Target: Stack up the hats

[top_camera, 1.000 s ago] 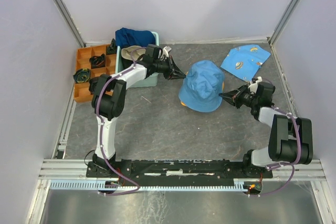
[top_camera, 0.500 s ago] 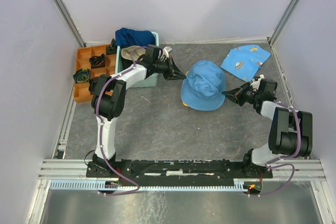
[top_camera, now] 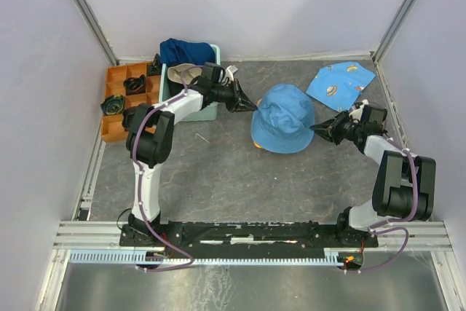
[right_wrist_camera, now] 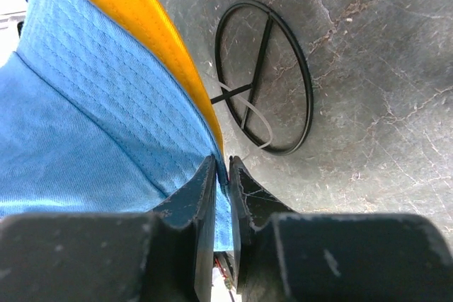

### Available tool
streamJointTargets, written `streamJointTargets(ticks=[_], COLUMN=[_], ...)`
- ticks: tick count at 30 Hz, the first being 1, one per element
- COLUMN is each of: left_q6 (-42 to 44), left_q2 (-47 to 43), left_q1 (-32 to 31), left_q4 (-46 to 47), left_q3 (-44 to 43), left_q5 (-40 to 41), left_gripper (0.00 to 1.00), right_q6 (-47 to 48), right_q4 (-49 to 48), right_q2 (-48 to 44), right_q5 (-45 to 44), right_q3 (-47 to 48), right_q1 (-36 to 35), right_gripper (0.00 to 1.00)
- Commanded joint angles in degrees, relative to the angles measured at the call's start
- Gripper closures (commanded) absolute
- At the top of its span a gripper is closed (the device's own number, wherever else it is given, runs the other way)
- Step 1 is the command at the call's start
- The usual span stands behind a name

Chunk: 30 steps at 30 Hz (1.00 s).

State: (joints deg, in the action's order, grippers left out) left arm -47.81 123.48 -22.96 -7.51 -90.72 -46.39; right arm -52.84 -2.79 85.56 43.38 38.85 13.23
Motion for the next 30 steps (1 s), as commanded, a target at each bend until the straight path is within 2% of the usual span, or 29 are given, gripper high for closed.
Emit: streamJointTargets(ticks=[1,8,12,30], left_q6=[2.4,2.8,2.9,3.9], left_q2=[1.9,1.1,1.4,3.5], left_q1=[1.6,1.6,1.5,1.0], left_q4=[-9.1,-8.8,-8.8,-7.8], left_q3=[4.9,8.2,8.4,11.8], left_q5=[5.9,6.7,7.2,8.4], left_gripper=[0.97,0.97,0.97,0.97], right_q6=[2.6,2.6,3.1,4.1], right_q4=[2.2,1.1,2.1,2.0], right_q2=[0.5,5.6,6.3,8.3], right_q5=[-3.8,-4.5,-4.8,-5.2], right_q3=[3.4,6.8,8.3,7.5], right_q1=[0.6,0.6,0.5,0.5], right_gripper=[0.82,0.88,1.00,1.00])
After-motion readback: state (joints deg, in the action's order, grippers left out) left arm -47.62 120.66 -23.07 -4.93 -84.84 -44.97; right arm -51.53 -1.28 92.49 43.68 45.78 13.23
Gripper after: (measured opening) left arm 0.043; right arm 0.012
